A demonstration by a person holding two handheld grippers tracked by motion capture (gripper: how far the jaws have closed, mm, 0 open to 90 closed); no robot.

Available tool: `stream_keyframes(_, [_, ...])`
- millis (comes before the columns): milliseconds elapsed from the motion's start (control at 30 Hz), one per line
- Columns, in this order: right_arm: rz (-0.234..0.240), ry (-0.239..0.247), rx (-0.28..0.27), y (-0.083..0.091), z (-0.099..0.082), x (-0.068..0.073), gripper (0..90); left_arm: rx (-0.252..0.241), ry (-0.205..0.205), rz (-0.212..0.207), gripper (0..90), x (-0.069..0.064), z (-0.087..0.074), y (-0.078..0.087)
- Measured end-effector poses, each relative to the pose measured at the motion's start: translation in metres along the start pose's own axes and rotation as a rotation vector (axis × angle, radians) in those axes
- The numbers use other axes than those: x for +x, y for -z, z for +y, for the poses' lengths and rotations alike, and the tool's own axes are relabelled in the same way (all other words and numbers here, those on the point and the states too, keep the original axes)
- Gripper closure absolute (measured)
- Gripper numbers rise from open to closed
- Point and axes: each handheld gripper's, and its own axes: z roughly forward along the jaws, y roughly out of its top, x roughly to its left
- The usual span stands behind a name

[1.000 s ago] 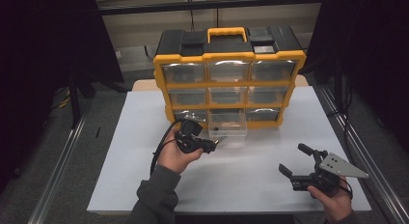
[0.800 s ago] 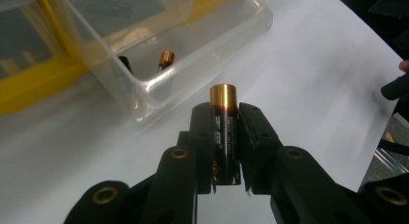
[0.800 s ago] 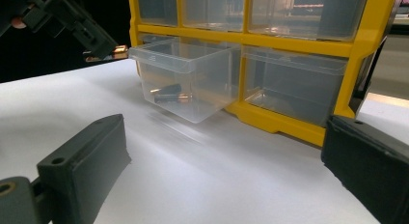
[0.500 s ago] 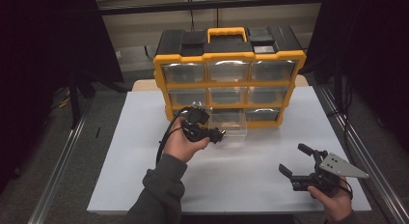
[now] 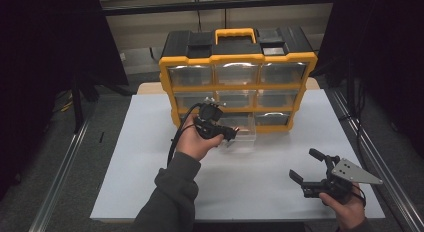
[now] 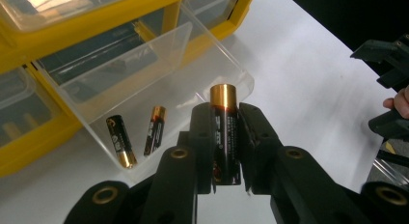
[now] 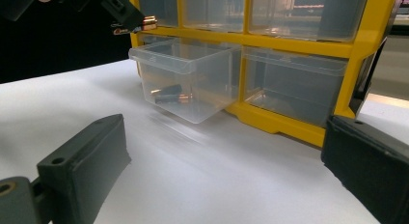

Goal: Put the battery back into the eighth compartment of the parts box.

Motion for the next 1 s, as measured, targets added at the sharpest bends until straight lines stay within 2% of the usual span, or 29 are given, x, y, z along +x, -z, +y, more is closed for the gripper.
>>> stream_keyframes(233, [-0.001,0.000,0.002,0.000,0.000,0.000,2.1,0.003,-0.005,0.007,77.3,0.000,0.007,-0.003])
stream_keyframes(333, [0.001,-0.001,0.002,0.000,0.000,0.000,2.0,-0.008,0.010,0.000,77.3,0.001,0.009,-0.006])
stream_keyframes(533, [0.002,-0.002,0.000,0.000,0.000,-0.001,2.0,-0.010,0.016,0.007,77.3,0.003,0.012,-0.009])
stream_keyframes(633, [-0.001,-0.003,-0.001,0.000,0.000,-0.001,2.0,-0.006,0.013,0.034,77.3,0.003,0.015,-0.013])
stream_keyframes(800, [0.000,-0.002,-0.001,0.000,0.000,-0.001,2.1,-0.011,0.019,0.028,77.2,0.001,0.019,-0.016])
stream_keyframes(833, [0.000,-0.002,-0.001,0.000,0.000,-0.001,2.1,-0.004,0.010,0.026,77.2,0.002,0.020,-0.017])
stream_keyframes(1000, [0.001,0.002,-0.002,0.000,0.000,-0.001,2.0,-0.015,0.030,0.032,77.3,0.001,0.023,-0.021])
